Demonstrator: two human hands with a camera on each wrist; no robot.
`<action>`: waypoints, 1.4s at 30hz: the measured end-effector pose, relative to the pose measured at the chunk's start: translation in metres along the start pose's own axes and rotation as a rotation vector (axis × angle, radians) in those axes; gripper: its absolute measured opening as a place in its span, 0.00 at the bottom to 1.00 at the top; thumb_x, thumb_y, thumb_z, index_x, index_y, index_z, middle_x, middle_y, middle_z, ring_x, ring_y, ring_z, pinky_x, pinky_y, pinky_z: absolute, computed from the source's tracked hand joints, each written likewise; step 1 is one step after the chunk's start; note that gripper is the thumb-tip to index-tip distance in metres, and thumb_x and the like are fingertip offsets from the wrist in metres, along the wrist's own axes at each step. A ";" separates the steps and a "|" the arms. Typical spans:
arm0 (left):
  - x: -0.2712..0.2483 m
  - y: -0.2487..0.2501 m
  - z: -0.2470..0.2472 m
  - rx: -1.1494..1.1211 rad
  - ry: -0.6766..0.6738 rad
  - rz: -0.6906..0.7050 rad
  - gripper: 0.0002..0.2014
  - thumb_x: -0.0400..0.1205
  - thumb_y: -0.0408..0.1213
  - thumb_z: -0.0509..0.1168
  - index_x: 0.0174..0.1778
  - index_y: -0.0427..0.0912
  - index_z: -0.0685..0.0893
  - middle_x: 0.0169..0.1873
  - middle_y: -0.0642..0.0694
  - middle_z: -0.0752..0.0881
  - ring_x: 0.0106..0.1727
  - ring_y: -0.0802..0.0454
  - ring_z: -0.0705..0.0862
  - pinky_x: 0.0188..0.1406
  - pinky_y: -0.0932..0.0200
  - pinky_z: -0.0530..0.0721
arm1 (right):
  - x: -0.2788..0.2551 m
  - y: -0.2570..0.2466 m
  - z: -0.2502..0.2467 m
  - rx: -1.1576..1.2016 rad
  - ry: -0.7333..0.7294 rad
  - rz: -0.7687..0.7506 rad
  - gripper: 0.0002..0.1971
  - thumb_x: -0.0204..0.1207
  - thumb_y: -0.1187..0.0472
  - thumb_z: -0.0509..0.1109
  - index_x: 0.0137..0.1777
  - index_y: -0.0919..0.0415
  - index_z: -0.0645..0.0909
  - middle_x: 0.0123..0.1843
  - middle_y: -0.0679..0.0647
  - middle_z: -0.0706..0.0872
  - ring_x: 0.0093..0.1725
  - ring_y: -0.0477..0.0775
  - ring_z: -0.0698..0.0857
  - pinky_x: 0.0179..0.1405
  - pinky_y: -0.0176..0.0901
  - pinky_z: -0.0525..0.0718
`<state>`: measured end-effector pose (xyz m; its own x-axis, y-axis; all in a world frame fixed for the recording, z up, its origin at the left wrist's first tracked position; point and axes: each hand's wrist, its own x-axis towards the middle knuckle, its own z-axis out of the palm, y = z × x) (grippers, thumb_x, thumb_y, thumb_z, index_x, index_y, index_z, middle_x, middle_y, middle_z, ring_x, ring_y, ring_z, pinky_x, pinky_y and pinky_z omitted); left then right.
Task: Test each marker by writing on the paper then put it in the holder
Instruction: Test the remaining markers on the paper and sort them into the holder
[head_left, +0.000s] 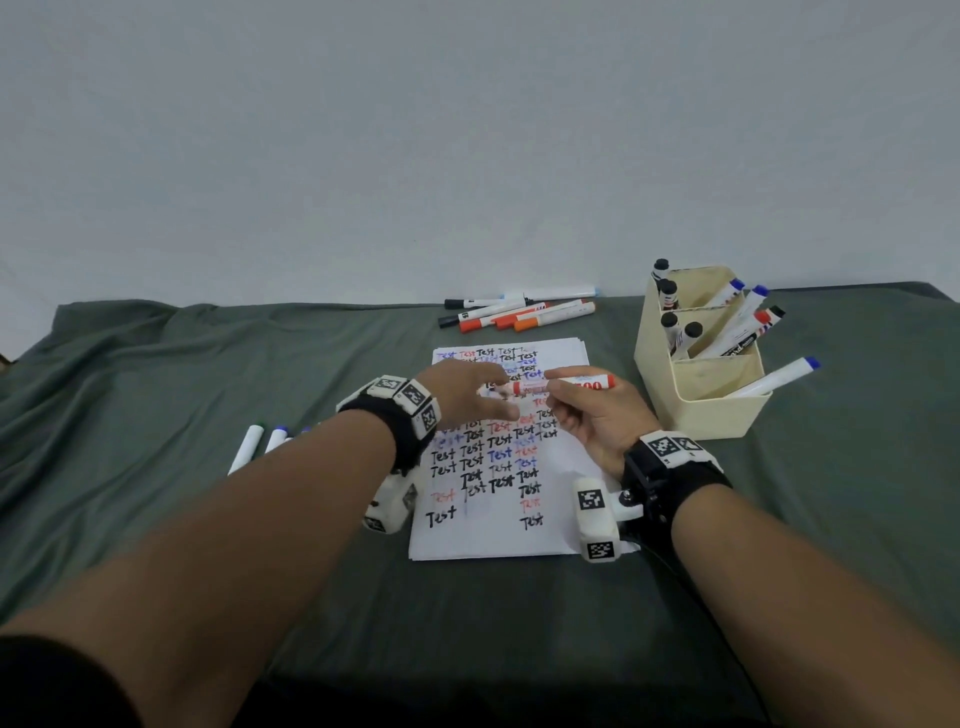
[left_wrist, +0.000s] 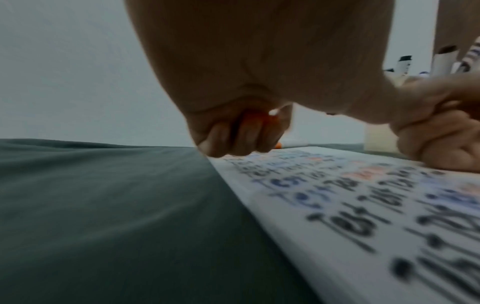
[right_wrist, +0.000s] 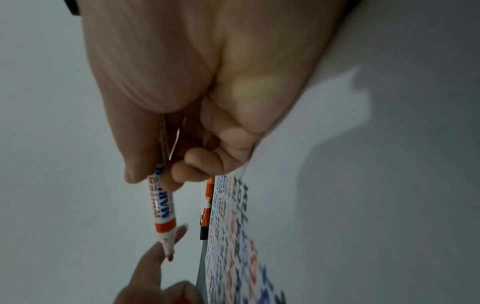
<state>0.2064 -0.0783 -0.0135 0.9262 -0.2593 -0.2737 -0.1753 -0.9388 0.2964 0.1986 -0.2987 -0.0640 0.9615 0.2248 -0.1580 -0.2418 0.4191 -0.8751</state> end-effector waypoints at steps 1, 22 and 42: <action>-0.003 -0.009 -0.002 -0.018 -0.004 -0.071 0.45 0.67 0.78 0.65 0.77 0.60 0.67 0.70 0.47 0.82 0.61 0.48 0.83 0.60 0.51 0.80 | 0.000 0.000 0.000 0.012 0.010 0.000 0.05 0.74 0.71 0.80 0.43 0.61 0.94 0.36 0.61 0.89 0.34 0.53 0.83 0.33 0.37 0.82; -0.022 -0.101 -0.035 0.134 0.166 -0.201 0.17 0.77 0.32 0.74 0.62 0.45 0.84 0.48 0.51 0.90 0.53 0.52 0.86 0.49 0.63 0.76 | -0.002 -0.003 0.001 0.024 0.035 0.025 0.07 0.66 0.66 0.83 0.44 0.62 0.94 0.40 0.62 0.90 0.37 0.54 0.85 0.35 0.37 0.84; -0.041 -0.034 0.044 0.252 -0.218 -0.176 0.64 0.52 0.93 0.51 0.77 0.74 0.24 0.81 0.46 0.20 0.83 0.40 0.22 0.82 0.35 0.31 | -0.009 -0.006 0.007 0.106 0.085 -0.062 0.05 0.77 0.73 0.76 0.45 0.65 0.83 0.40 0.65 0.91 0.32 0.54 0.90 0.32 0.37 0.89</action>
<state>0.1597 -0.0454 -0.0527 0.8614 -0.1058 -0.4967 -0.1214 -0.9926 0.0009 0.1903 -0.2978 -0.0540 0.9815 0.1223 -0.1473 -0.1899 0.5216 -0.8318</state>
